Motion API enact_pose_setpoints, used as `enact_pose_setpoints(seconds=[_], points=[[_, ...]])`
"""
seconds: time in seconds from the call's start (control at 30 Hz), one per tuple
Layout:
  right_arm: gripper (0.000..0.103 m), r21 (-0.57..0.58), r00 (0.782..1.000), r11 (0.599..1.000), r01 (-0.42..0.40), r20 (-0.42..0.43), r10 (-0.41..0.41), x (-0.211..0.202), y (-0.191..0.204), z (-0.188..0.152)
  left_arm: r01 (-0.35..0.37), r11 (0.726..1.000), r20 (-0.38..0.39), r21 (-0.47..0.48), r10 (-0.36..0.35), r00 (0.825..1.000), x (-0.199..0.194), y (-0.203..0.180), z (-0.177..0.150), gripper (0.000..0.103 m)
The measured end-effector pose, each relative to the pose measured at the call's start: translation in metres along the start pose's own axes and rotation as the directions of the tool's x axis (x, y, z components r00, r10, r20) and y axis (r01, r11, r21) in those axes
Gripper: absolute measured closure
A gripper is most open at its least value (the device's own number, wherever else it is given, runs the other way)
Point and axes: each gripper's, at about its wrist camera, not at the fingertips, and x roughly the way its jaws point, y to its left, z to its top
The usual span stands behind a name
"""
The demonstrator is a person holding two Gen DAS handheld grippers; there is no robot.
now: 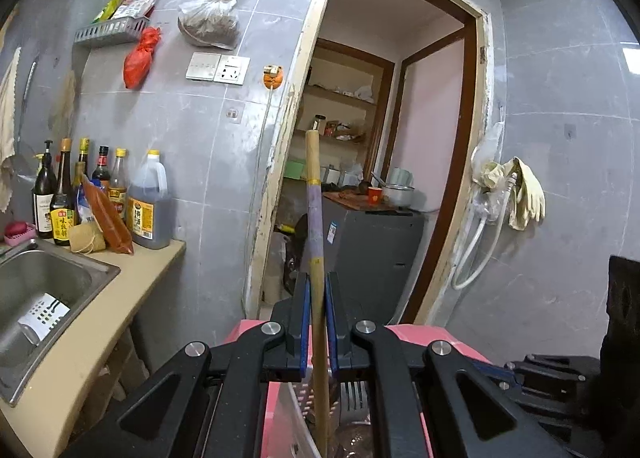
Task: Organize utensils
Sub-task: 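Carry the chopsticks and silver spoon up and lower them into the white caddy, then open both grippers to release the chopsticks and spoon into the caddy, then move both tools down toward the blue-handled spoon and gold spoon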
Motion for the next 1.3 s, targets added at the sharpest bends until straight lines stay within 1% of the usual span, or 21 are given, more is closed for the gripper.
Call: enact_pose_setpoints(seconds=[0.13,0.2,0.33,0.37,0.53,0.6,0.67,0.73,0.8,0.83,0.9,0.93,0.97,1.0,1.03,1.1,1.13,1.2,1.3], points=[[0.1,0.014,1.0,1.0,-0.006,0.001,0.006,-0.002,-0.002,-0.001,0.011,1.0,-0.034,-0.015,-0.012,0.999,-0.005,0.001,-0.005,0.095],[0.1,0.02,1.0,1.0,-0.014,0.0,0.014,-0.003,-0.003,-0.001,0.016,1.0,-0.041,-0.007,-0.017,0.999,-0.01,-0.001,-0.006,0.095],[0.1,0.036,0.999,0.999,-0.036,-0.009,0.037,-0.003,-0.005,-0.004,0.032,0.999,-0.114,-0.006,-0.033,0.993,-0.009,-0.002,-0.008,0.095],[0.1,0.042,0.999,0.998,-0.039,-0.012,0.04,-0.002,-0.005,-0.005,0.033,0.999,-0.131,-0.013,-0.034,0.991,-0.008,-0.002,-0.009,0.095],[0.099,0.06,0.998,0.996,-0.059,-0.023,0.061,-0.004,-0.007,-0.009,0.039,0.997,-0.161,-0.063,-0.049,0.986,-0.014,0.002,-0.009,0.095],[0.094,0.064,0.998,0.996,-0.062,-0.025,0.064,-0.006,-0.007,-0.01,0.035,0.997,-0.176,-0.076,-0.048,0.983,-0.017,0.003,-0.01,0.093],[0.092,0.072,0.998,0.995,-0.062,-0.017,0.063,-0.01,-0.008,-0.011,0.029,0.995,-0.182,-0.094,-0.046,0.982,-0.021,0.005,-0.011,0.091],[0.087,0.085,0.998,0.995,-0.057,-0.006,0.057,-0.016,-0.01,-0.011,0.027,0.993,-0.18,-0.112,-0.047,0.983,-0.026,0.006,-0.011,0.085],[0.076,0.106,0.999,0.993,-0.047,0.01,0.046,-0.025,-0.014,-0.01,0.026,0.991,-0.17,-0.13,-0.048,0.984,-0.032,0.006,-0.009,0.072],[0.073,0.114,0.999,0.993,-0.043,0.018,0.041,-0.028,-0.017,-0.01,0.027,0.99,-0.164,-0.136,-0.049,0.985,-0.035,0.005,-0.008,0.068],[0.061,0.132,0.999,0.991,-0.028,0.045,0.022,-0.04,-0.022,-0.009,0.031,0.989,-0.141,-0.145,-0.051,0.989,-0.043,0.002,-0.005,0.056],[0.059,0.141,0.998,0.99,-0.019,0.058,0.011,-0.046,-0.025,-0.008,0.032,0.989,-0.133,-0.145,-0.051,0.99,-0.046,0.0,-0.003,0.054],[0.054,0.15,0.997,0.989,-0.009,0.072,-0.002,-0.052,-0.028,-0.007,0.033,0.989,-0.124,-0.142,-0.051,0.991,-0.05,-0.003,-0.001,0.049],[0.048,0.163,0.995,0.987,0.006,0.093,-0.022,-0.061,-0.032,-0.007,0.034,0.99,-0.114,-0.137,-0.05,0.992,-0.054,-0.006,0.001,0.043],[0.045,0.17,0.994,0.985,0.013,0.105,-0.032,-0.066,-0.035,-0.006,0.032,0.991,-0.106,-0.132,-0.046,0.993,-0.057,-0.009,0.002,0.039],[0.031,0.187,0.988,0.982,0.037,0.139,-0.063,-0.081,-0.043,-0.004,0.019,0.992,-0.076,-0.126,-0.029,0.997,-0.065,-0.016,0.006,0.021],[0.028,0.193,0.986,0.98,0.041,0.151,-0.071,-0.086,-0.046,-0.003,0.015,0.992,-0.064,-0.126,-0.023,0.998,-0.068,-0.019,0.007,0.018],[0.017,0.206,0.98,0.977,0.059,0.175,-0.096,-0.099,-0.052,-0.003,0.01,0.992,-0.049,-0.122,-0.016,0.999,-0.074,-0.026,0.009,0.01],[0.006,0.216,0.971,0.973,0.078,0.203,-0.123,-0.117,-0.062,-0.004,0.001,0.995,-0.047,-0.104,-0.005,0.999,-0.078,-0.036,0.009,0.004]])
